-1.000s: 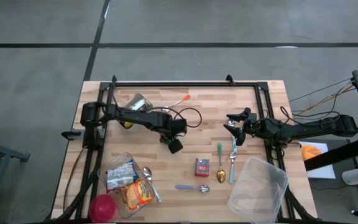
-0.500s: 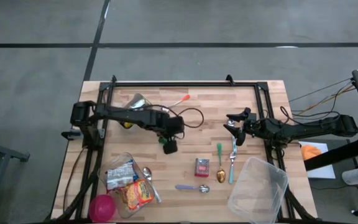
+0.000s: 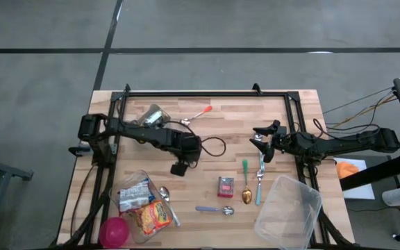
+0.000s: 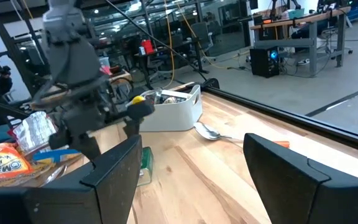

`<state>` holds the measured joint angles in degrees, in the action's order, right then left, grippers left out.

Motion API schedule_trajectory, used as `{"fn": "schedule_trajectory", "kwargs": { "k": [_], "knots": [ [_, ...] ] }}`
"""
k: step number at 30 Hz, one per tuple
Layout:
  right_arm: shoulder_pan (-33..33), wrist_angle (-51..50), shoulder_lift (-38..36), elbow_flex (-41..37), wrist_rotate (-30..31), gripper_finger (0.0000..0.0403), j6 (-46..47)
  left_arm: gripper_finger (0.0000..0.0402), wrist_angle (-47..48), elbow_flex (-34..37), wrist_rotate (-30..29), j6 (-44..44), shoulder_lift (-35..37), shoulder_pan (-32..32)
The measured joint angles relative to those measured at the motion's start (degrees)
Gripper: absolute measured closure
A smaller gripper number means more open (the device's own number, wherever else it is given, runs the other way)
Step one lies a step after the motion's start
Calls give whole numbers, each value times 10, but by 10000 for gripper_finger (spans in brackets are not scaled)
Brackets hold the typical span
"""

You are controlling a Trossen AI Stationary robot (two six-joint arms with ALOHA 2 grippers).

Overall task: Pick & Place Food Item
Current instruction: Put the black seasoning can into the gray bin

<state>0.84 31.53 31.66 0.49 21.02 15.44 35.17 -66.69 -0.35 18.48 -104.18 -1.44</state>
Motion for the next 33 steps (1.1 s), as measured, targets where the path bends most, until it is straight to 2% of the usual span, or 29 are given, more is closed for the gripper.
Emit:
{"fn": "schedule_trajectory", "kwargs": {
  "k": [8, 28, 33],
  "knots": [
    [0, 0, 0, 0, 0, 126, 0, 80, -31, 15, 14, 16, 0, -26],
    [0, 0, 0, 0, 0, 126, 0, 80, -33, 15, 27, 10, -7, -27],
    [0, 0, 0, 0, 0, 126, 0, 80, -62, 37, 24, 7, -9, -29]
  ]
}}
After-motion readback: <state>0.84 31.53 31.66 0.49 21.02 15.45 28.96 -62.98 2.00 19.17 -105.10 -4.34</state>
